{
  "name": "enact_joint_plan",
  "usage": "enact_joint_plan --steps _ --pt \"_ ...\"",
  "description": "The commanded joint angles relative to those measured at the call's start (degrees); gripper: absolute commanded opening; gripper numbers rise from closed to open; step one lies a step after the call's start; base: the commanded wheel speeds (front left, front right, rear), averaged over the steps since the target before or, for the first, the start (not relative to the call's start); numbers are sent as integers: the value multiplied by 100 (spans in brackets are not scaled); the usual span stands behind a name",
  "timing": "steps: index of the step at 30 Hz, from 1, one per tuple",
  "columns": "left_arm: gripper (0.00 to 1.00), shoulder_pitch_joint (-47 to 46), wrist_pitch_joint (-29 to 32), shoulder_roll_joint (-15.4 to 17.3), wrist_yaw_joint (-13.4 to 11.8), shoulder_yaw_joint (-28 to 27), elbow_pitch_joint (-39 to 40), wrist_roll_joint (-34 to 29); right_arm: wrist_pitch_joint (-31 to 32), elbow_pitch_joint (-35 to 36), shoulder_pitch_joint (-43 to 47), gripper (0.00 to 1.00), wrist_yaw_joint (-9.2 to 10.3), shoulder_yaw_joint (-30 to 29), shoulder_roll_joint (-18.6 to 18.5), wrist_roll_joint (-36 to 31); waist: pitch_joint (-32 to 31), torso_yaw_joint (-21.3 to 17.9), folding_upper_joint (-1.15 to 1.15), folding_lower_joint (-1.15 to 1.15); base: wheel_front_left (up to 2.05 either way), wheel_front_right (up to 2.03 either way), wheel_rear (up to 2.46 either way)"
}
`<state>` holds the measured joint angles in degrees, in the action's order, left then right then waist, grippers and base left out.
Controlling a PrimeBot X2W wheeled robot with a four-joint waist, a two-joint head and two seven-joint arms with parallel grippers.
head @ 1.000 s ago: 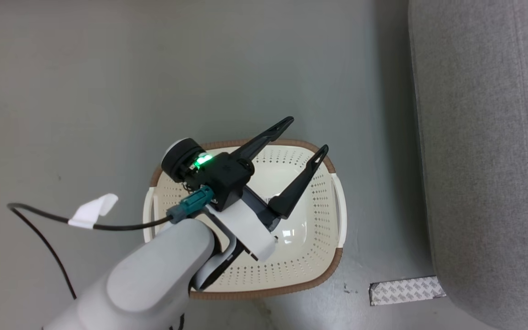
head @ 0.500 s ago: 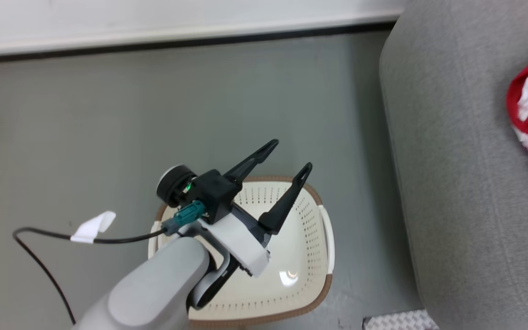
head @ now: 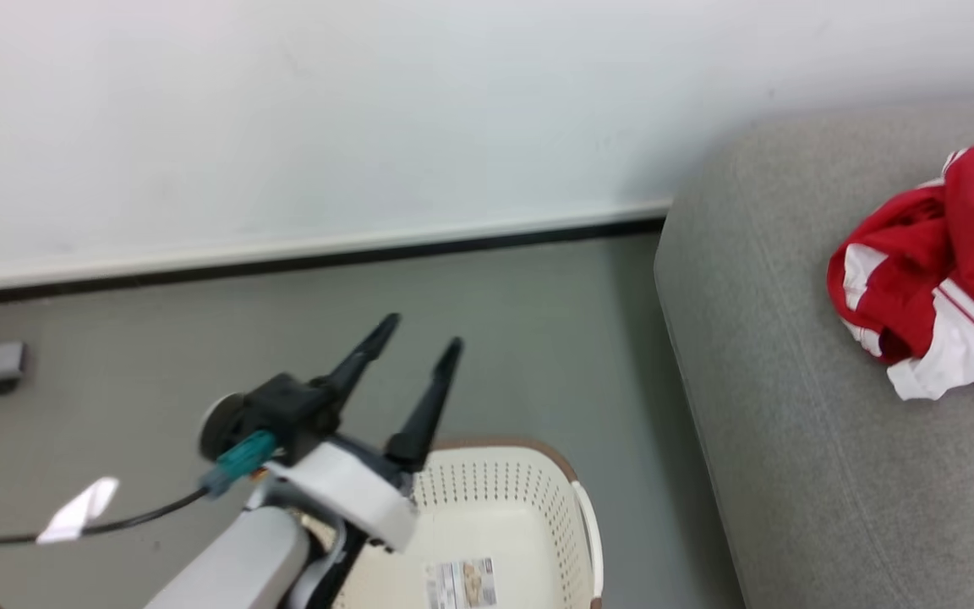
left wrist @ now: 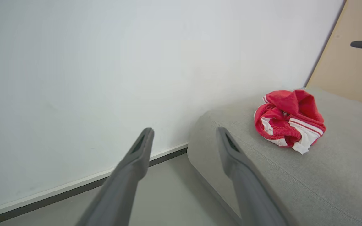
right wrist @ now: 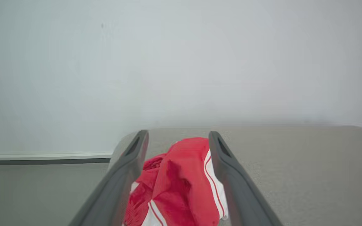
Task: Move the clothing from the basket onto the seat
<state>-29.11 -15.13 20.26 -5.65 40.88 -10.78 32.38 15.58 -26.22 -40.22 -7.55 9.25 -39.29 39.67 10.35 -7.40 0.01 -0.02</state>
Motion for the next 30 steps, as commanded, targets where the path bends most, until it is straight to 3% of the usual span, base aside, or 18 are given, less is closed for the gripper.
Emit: enact_joint_plan --steps 1,10,16,24,30 --pt "100 211 0 81 -55 -145 48 45 -147 197 164 100 13 63 70 57 -355 81 -1 2 0 0 0" --pt "100 1272 -1 348 -333 -1344 397 239 -1117 1136 946 100 13 178 648 -85 -961 379 -1 2 0 0 0" --pt "100 2002 0 256 -569 -2203 581 296 -1566 1442 1701 100 13 85 1146 -397 -1127 560 -1 2 0 0 0" --pt "100 2642 -1 -59 -393 -2947 583 -179 -2354 1683 2869 100 13 68 1960 -750 -1240 756 -1 2 0 0 0" --pt "100 2959 -2 -449 -19 -3458 331 -716 -2966 1354 3481 100 13 177 2313 -1008 -1280 808 -1 2 0 0 0"
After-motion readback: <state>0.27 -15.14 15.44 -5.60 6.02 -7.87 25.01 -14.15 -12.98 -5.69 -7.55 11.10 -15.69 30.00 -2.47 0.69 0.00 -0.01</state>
